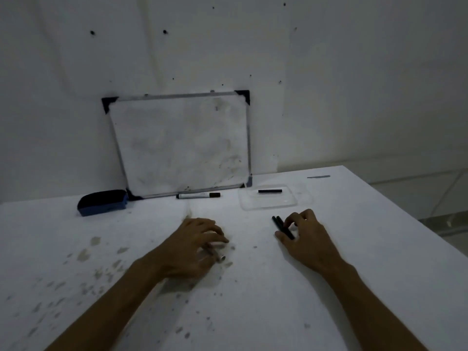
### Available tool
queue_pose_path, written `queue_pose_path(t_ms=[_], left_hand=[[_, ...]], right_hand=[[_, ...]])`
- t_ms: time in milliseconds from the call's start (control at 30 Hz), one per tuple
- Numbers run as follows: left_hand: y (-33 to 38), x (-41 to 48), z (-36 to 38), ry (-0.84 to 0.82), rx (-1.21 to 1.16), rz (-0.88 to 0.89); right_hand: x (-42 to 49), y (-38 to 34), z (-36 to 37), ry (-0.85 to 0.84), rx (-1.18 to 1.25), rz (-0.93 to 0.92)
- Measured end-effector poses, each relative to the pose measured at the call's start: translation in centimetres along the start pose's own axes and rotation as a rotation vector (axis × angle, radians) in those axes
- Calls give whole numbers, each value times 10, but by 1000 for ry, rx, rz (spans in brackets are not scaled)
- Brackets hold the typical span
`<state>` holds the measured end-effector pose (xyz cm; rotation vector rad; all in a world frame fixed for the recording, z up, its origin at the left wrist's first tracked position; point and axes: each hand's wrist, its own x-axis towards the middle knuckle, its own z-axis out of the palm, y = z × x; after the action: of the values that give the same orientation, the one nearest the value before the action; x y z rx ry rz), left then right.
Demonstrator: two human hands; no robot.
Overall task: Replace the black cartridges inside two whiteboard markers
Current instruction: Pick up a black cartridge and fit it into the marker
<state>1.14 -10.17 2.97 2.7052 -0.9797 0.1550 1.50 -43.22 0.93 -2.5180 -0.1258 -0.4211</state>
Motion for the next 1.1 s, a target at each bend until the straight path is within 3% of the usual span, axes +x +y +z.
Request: queue_pose_path(t_ms=[233,400,467,600,733,867,967,1100], left_hand=[[3,0,0,90,-26,39],[30,11,-27,365,-395,-104],[41,9,-45,482,-485,-157],[46,-16,-69,495,-812,-163],[26,-58,-61,580,-944,-286],[5,-92,-38,640,-1176,-474],[-8,-103,-26,618,-1430,-542],[-20,-104,-19,462,-1386,-514]], right_hand=[[-8,-22,15,203,-369,-192],[-14,-42,12,252,-513,-149],[-17,-59,12,247,-345,-108],[-24,-108,14,171,351,66],[-32,-157,28,16,793,123],[-32,-189,55,-173,1122,225],[-30,-196,76,-190,1264,330],[-24,-186,92,-179,1328,403]])
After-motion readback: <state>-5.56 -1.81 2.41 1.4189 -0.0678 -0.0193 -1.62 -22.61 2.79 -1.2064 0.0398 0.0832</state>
